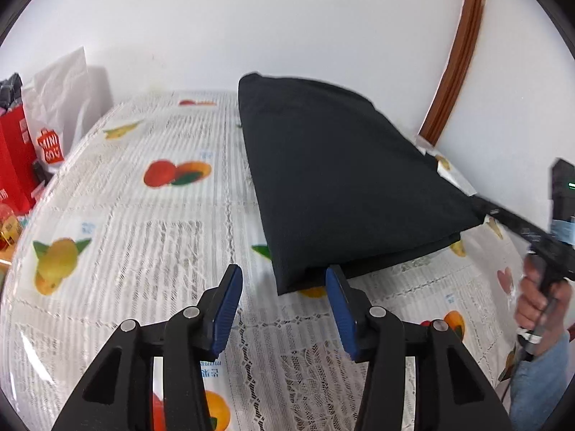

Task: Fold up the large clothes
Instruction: 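Open both grippers and withdraw them from the folded black bundle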

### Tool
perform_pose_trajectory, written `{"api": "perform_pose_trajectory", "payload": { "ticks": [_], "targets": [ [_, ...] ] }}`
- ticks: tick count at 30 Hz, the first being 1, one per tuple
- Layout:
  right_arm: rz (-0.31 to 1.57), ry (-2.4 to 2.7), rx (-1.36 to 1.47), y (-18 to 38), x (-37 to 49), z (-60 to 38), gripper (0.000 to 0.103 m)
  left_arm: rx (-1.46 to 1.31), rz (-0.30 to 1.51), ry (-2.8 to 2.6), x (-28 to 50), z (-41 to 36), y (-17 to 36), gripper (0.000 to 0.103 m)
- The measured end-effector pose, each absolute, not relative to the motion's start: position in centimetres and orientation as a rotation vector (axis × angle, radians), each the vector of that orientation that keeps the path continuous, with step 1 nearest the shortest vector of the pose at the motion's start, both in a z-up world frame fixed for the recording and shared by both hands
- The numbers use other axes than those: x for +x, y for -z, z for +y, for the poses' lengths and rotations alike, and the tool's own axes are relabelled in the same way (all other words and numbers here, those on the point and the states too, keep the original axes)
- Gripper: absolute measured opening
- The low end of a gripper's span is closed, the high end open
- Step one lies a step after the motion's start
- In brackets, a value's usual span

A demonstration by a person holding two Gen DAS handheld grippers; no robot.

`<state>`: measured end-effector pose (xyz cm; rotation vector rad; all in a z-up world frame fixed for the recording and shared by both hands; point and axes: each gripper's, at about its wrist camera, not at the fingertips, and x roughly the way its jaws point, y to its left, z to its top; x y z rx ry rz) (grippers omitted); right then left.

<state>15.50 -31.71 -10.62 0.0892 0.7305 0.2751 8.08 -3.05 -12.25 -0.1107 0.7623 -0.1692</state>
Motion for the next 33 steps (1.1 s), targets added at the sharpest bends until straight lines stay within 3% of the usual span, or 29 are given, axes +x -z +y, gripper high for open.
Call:
{"api": "perform_pose_trajectory", "payload": {
  "ticks": [2,4,17,20,23,25,28,33],
  "targets": [
    [0.781,-0.268,0.103,11.6,16.7,-31.3,0.030,-0.096,0.749,0.144,8.7,-3.4,11.7,0.046],
    [0.829,-0.255,0.104,12.5,17.5,-31.0,0.006,-0.116,0.756,0.134,10.1,-3.6,11.8,0.046],
    [0.821,-0.113,0.022,11.1,13.4,-31.6,0.005,-0.087,0.830,0.099,11.3,-5.3,12.9,0.046],
    [0.844,-0.083,0.024,10.4,12.5,-30.7,0.015,-0.109,0.831,0.106,10.3,-5.3,12.2,0.046],
    [0.842,-0.082,0.050,9.2,11.3,-29.9,0.033,-0.100,0.809,0.091,8.8,-5.4,10.9,0.050],
    [0.835,-0.095,0.074,8.3,10.4,-29.4,0.052,-0.100,0.792,0.089,7.7,-5.3,10.0,0.054],
    [0.805,-0.072,0.071,6.3,8.4,-28.4,0.061,-0.100,0.757,0.080,5.4,-5.0,8.2,0.059],
    [0.777,-0.043,0.085,3.6,5.3,-27.6,0.064,-0.076,0.715,0.069,2.1,-4.8,5.8,0.066]
  ]
}}
